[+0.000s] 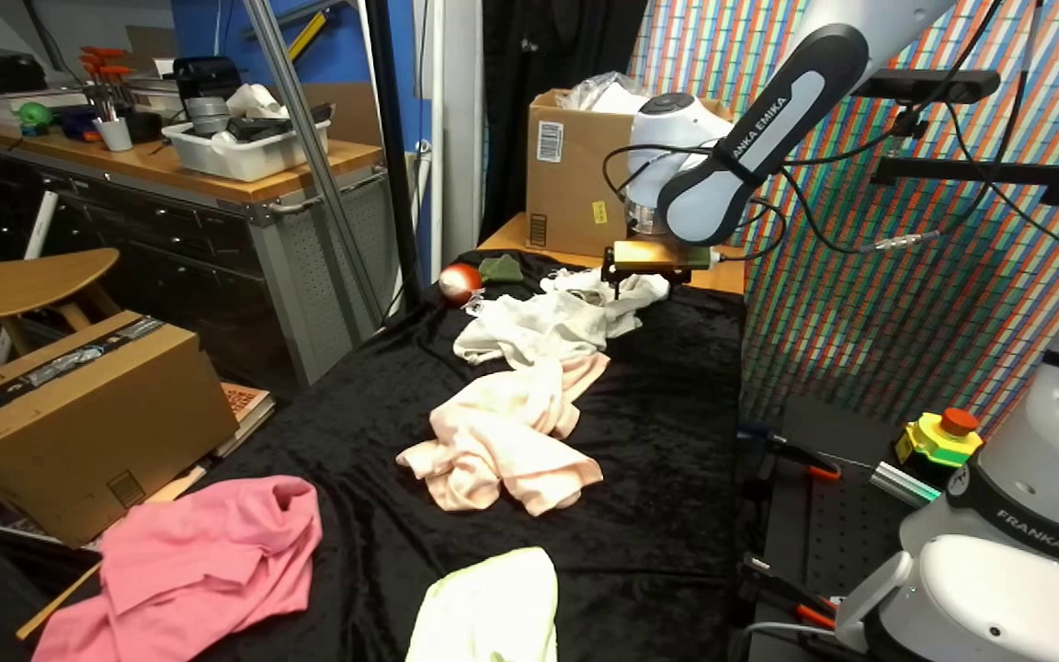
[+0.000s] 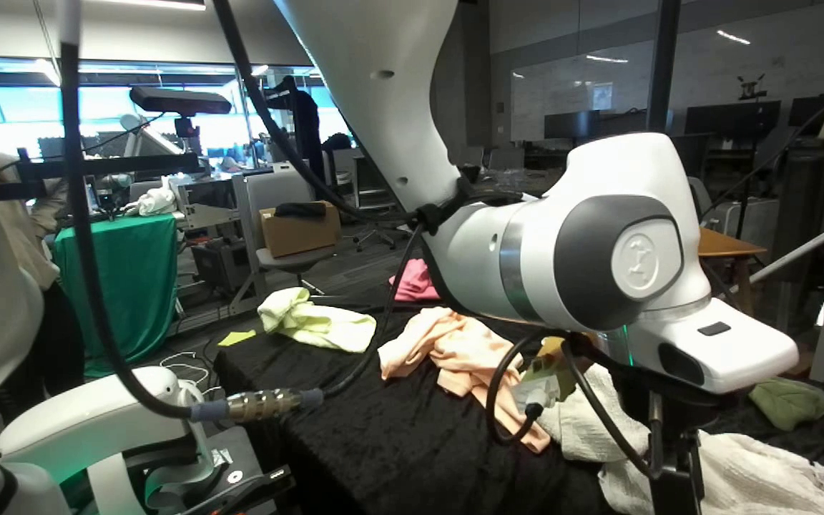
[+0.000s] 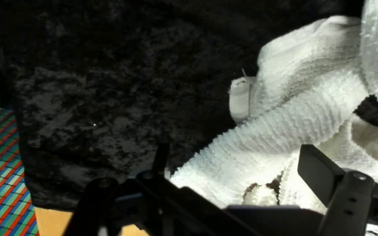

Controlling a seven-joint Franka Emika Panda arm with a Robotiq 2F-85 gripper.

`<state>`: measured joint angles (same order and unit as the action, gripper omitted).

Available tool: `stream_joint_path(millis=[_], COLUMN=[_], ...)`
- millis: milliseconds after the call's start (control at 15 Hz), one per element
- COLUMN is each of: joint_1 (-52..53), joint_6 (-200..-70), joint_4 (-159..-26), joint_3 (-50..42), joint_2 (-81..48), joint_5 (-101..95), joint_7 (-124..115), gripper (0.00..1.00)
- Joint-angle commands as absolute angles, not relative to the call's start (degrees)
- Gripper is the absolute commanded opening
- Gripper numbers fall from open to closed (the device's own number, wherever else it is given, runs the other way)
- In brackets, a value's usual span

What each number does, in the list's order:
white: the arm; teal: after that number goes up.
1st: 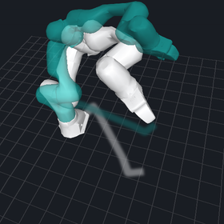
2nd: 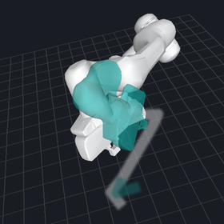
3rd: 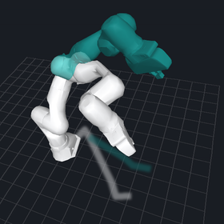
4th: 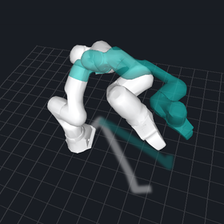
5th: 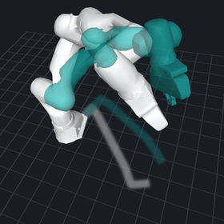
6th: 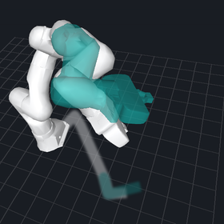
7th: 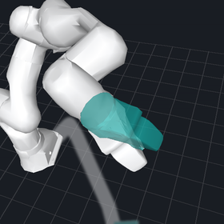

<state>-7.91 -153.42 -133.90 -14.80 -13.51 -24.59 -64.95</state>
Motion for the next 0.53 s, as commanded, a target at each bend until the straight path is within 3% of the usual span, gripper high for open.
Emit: stream_joint_path(millis=[0,467], joint_1=[-7.5,-6.0], joint_6=[-156.2,-163.8], joint_4=[-132.8,-130.3], joint_3=[-17.2,-21.4], joint_2=[-15.2,-19.7], joint_5=[-22.7,-22.5], joint_7=[-63.8,-65.5], gripper=[1.00,1.00])
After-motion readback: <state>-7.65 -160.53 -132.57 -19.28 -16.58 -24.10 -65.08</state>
